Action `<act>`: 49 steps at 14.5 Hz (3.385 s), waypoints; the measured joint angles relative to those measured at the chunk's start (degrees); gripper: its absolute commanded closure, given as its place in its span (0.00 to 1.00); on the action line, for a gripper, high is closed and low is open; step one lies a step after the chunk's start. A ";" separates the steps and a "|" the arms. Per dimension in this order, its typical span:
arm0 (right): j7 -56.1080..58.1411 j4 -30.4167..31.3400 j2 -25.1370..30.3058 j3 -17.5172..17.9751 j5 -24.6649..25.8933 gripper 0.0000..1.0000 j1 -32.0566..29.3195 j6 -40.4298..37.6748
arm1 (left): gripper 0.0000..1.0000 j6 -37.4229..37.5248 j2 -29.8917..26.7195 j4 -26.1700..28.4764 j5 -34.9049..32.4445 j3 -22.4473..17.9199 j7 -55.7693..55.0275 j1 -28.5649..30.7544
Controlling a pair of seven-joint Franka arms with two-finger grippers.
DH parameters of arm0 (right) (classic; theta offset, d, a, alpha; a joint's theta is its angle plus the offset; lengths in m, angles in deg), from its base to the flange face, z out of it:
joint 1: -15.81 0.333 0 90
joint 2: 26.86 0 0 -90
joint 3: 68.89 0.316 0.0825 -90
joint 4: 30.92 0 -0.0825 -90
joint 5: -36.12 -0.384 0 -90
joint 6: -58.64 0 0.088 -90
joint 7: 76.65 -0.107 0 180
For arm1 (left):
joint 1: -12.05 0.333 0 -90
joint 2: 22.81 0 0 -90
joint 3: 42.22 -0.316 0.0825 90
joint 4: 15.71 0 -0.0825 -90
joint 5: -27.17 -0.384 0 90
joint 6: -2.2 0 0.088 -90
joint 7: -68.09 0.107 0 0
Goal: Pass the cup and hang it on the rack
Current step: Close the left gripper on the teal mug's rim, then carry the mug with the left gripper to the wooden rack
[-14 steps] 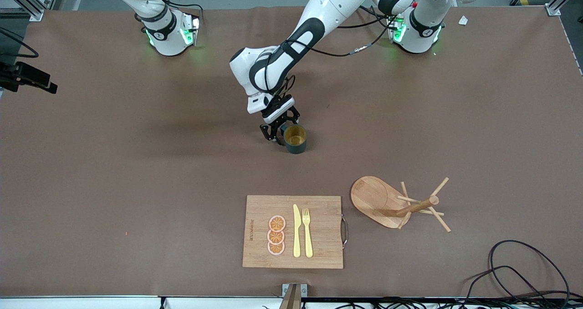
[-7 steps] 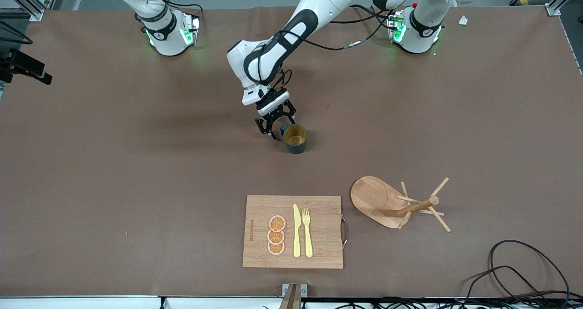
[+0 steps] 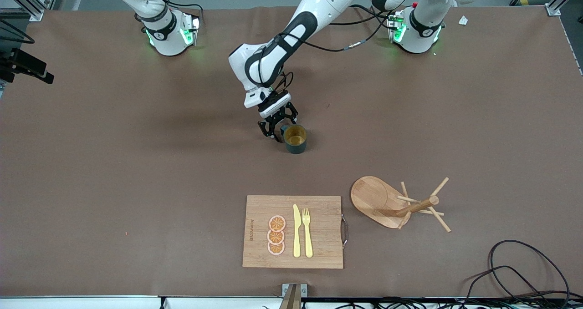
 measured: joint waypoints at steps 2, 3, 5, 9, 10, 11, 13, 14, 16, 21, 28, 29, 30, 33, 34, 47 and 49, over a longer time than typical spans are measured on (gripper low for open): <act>0.00 0.03 0.00 0.04 0.00 0.00 0.00 0.04 | 0.24 0.00 0.00 -0.03 0.00 -0.02 0.00 -0.01; 0.00 0.04 0.00 0.05 0.00 0.00 0.00 0.06 | 0.30 0.00 0.00 -0.03 0.00 -0.02 0.00 0.00; 0.00 0.09 0.00 0.06 0.00 0.00 0.00 0.07 | 0.43 0.00 0.01 -0.05 0.00 -0.02 0.00 0.00; 0.00 0.15 0.00 0.08 0.00 0.00 0.00 0.07 | 0.81 0.00 0.01 -0.08 0.00 -0.19 0.60 0.00; 0.00 0.15 0.00 0.10 0.00 0.00 0.00 0.07 | 0.88 0.00 0.01 -0.08 0.00 -0.23 0.78 0.00; 0.00 0.16 0.00 0.12 0.00 0.00 0.00 0.07 | 0.95 0.00 0.01 -0.08 0.00 -0.25 0.83 0.00; 0.00 0.19 0.00 0.15 0.00 0.00 0.00 0.07 | 0.99 0.00 0.01 -0.11 0.00 -0.26 0.85 0.00; 0.00 0.21 0.00 0.20 0.00 0.00 0.01 0.07 | 0.99 0.00 0.01 -0.20 0.00 -0.28 0.88 -0.01; 0.00 0.22 0.00 0.33 0.00 0.00 0.09 0.07 | 0.99 0.02 -0.07 -0.71 0.00 -0.40 1.77 0.02; 0.00 0.42 0.00 0.47 0.00 0.00 0.32 0.04 | 0.99 0.20 -5.31 -2.42 6.69 -0.63 7.89 3.19; 0.01 0.45 0.00 0.67 0.00 0.00 0.90 0.03 | 0.99 -1.05 -19.36 -2.97 30.46 -0.57 18.48 13.73; 0.01 0.45 0.00 0.67 0.00 0.00 0.91 0.02 | 0.99 -1.26 -21.51 -3.02 34.99 -0.55 20.77 15.84; 0.01 0.45 0.00 0.65 0.00 0.00 0.91 0.02 | 0.99 -1.51 -23.28 -3.05 39.13 -0.60 22.62 17.76; 0.02 0.45 0.00 0.62 0.00 0.00 0.93 0.02 | 0.99 -2.95 -27.96 -2.98 53.35 -0.63 30.07 24.80; 0.02 0.45 0.01 0.61 0.00 0.00 0.93 0.02 | 0.99 -2.98 -29.00 -2.93 57.93 -0.63 32.69 27.21; 0.05 0.45 0.94 0.62 0.00 0.00 0.96 -0.34 | 1.00 1.40 -30.54 5.38 109.79 -0.61 69.80 51.40; 0.16 0.45 0.94 0.62 0.00 0.00 0.96 -0.34 | 1.00 3.83 -30.35 7.41 112.17 -0.59 75.18 54.45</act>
